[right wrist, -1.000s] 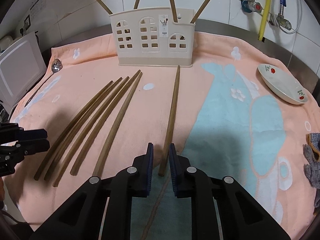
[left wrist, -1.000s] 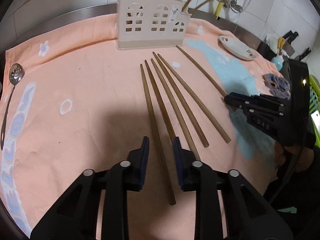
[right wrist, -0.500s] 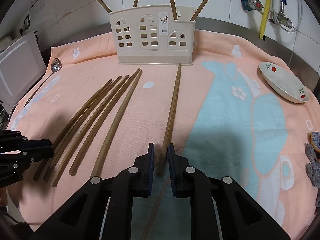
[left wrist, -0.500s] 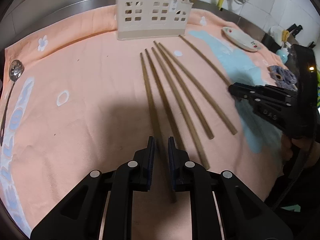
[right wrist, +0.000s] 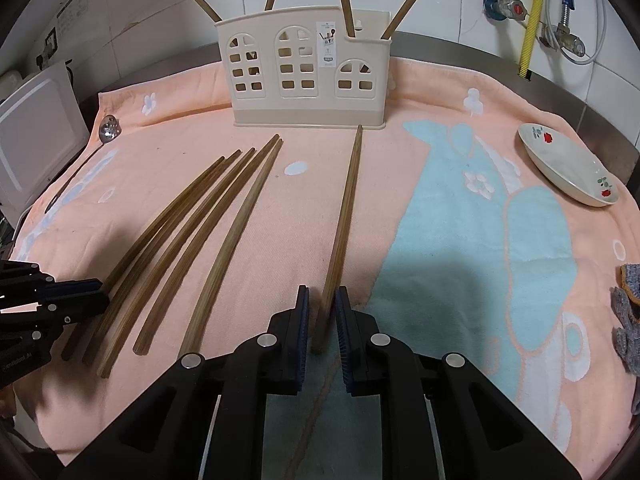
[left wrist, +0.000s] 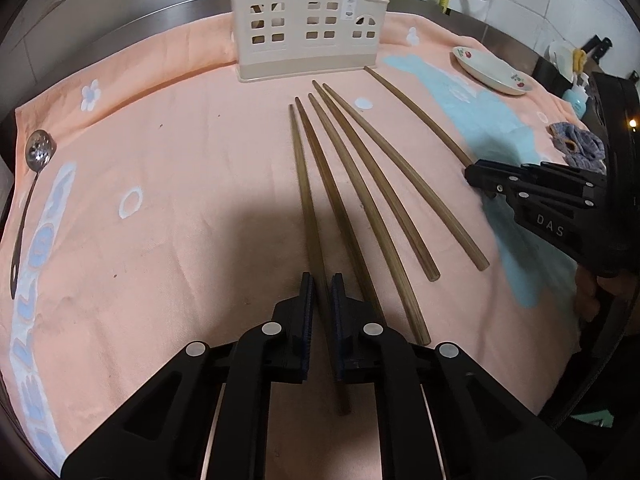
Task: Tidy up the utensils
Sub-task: 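Close the right gripper on a chopstick while the left gripper grasps another, then lift both held chopsticks up and carry them over the beige holder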
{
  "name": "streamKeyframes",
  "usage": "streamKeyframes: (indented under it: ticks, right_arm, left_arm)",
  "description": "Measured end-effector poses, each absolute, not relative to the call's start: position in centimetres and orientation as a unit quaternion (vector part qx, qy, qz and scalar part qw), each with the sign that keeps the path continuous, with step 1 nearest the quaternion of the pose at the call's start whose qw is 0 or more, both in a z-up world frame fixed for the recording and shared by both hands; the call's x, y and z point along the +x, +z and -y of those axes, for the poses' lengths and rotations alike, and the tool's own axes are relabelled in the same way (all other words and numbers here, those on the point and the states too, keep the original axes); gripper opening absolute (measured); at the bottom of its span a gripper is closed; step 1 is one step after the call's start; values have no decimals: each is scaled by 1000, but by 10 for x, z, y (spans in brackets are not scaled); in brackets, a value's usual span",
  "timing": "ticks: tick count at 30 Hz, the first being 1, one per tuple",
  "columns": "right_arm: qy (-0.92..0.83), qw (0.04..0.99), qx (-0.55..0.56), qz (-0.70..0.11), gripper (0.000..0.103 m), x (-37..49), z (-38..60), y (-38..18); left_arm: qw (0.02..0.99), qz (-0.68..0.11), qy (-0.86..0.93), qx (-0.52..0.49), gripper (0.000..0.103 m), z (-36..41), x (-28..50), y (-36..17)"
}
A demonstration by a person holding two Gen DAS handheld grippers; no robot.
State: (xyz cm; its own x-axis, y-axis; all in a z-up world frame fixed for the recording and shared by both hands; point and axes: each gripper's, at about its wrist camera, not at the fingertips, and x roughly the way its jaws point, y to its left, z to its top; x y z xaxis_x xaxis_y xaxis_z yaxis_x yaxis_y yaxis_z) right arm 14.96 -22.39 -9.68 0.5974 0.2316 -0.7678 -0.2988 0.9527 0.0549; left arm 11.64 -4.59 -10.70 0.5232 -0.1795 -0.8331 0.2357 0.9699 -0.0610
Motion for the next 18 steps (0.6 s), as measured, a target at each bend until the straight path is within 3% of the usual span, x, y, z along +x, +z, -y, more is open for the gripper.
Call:
streamKeyframes:
  ticks: [18]
  right_arm:
    - [133, 901, -58, -410, 6, 146, 222, -91]
  left_arm:
    - [877, -466, -119, 25, 6, 42, 113, -102]
